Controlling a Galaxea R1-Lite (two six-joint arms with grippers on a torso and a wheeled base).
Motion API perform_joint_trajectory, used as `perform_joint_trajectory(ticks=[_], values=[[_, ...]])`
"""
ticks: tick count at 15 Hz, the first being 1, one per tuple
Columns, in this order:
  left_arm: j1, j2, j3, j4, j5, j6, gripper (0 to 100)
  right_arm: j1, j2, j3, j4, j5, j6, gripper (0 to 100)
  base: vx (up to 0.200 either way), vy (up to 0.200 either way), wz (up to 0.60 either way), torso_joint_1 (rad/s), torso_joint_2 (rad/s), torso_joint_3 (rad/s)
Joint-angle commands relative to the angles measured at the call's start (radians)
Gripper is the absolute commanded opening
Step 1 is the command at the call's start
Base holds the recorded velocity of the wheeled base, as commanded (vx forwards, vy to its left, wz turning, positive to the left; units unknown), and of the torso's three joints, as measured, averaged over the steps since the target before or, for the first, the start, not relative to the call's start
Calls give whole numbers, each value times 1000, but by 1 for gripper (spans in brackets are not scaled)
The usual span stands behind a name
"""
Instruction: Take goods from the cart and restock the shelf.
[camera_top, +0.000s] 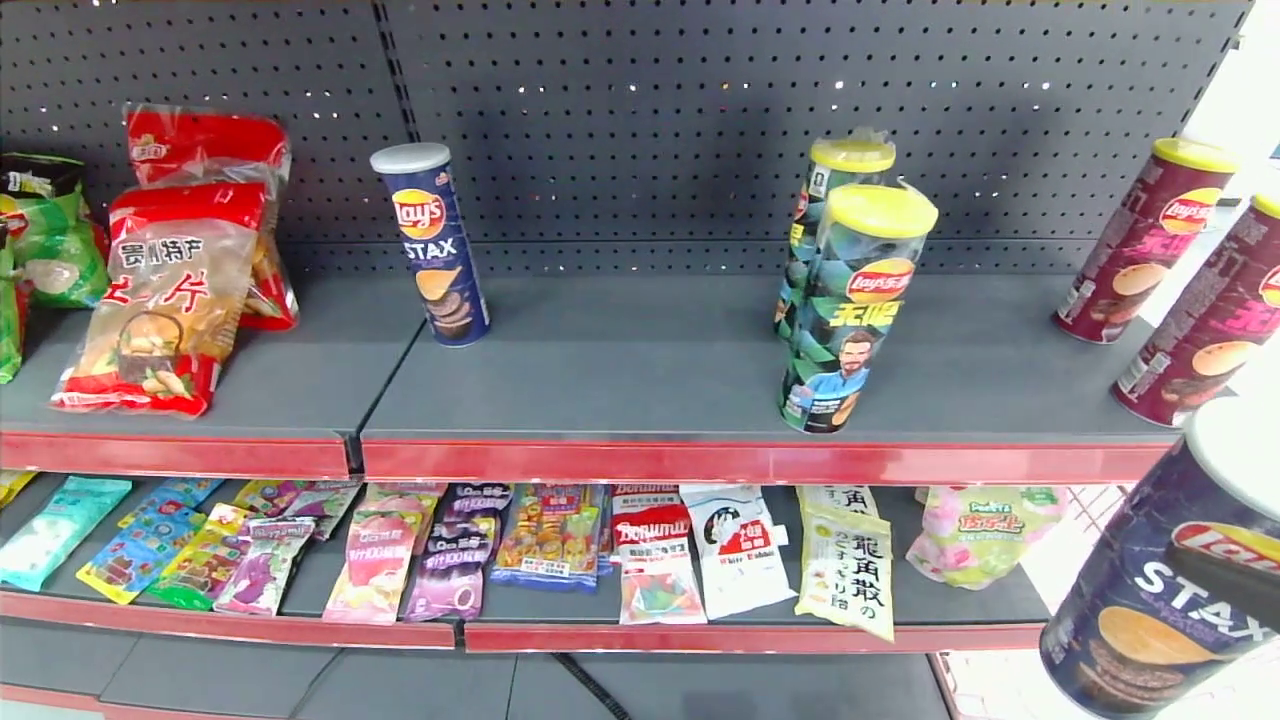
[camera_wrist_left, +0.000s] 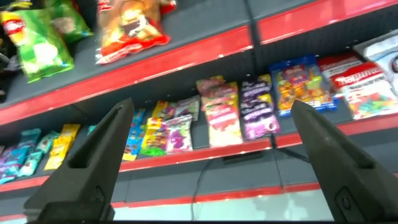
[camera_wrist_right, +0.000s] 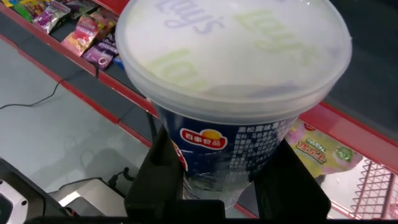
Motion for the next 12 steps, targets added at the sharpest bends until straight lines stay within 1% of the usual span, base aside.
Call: perform_joint_trajectory(ticks=[1,6,10,12], values=[[1,-1,0,-1,0,0,100,1,-2,2,0,0,1,0,0,200,0,2,-2,-2],[1,-4,0,-1,0,1,100,-1,-16,14,-3,0,2,0,0,200,0,3,0,2],[-1,-4,0,-1,0,1,100,1,-11,51,-129,0,40,0,0,200,0,2,1,6],[1,-4,0,-2,0,1,100,3,-17,58,-132,2,40,0,0,200,0,-5,5,2]])
